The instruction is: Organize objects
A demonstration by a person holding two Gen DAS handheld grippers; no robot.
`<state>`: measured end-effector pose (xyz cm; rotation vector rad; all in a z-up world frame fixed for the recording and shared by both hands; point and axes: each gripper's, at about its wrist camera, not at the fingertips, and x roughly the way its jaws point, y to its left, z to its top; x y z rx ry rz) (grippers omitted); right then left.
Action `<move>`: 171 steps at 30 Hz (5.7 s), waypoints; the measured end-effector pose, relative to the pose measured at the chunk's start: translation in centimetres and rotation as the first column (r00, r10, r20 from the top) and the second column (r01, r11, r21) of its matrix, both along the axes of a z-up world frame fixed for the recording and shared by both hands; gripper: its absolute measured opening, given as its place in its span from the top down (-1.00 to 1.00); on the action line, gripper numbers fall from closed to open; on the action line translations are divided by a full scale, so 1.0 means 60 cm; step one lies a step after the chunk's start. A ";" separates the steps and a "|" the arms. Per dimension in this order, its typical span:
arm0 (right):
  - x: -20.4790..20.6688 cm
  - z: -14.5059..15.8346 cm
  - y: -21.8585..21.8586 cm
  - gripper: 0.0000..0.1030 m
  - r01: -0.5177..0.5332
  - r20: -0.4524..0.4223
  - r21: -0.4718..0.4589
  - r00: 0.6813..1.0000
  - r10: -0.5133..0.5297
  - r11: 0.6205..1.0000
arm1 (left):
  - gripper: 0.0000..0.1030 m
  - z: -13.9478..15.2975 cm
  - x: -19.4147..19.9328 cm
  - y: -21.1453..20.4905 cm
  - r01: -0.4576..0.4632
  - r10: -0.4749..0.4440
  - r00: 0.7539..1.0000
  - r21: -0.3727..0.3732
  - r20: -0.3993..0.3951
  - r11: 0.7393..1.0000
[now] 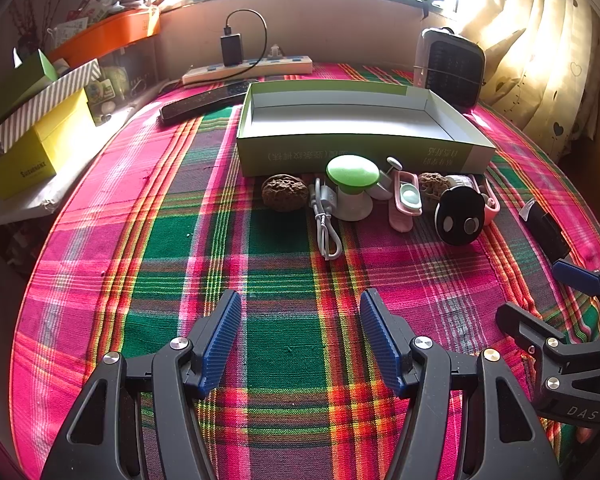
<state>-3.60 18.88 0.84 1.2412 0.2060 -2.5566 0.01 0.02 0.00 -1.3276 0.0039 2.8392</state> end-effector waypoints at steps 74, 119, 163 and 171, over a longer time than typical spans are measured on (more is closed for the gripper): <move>-0.103 0.018 0.078 0.44 0.076 -0.006 -0.001 0.997 -0.076 0.997 | 0.44 0.007 -0.138 -0.077 0.019 -0.019 1.000 0.035 0.008 0.999; -0.094 0.052 0.066 0.45 0.067 -0.049 -0.008 0.997 -0.067 0.998 | 0.44 0.044 -0.120 -0.083 0.039 -0.038 0.999 0.055 -0.018 0.998; -0.336 0.068 -0.054 0.45 0.010 0.007 -0.034 1.000 -0.009 0.999 | 0.44 0.052 -0.330 -0.046 0.051 -0.052 0.998 0.036 0.027 0.998; -0.357 0.050 -0.059 0.45 0.014 0.012 -0.010 1.000 -0.014 1.000 | 0.44 0.037 -0.360 -0.037 0.055 -0.056 0.998 0.033 0.040 0.998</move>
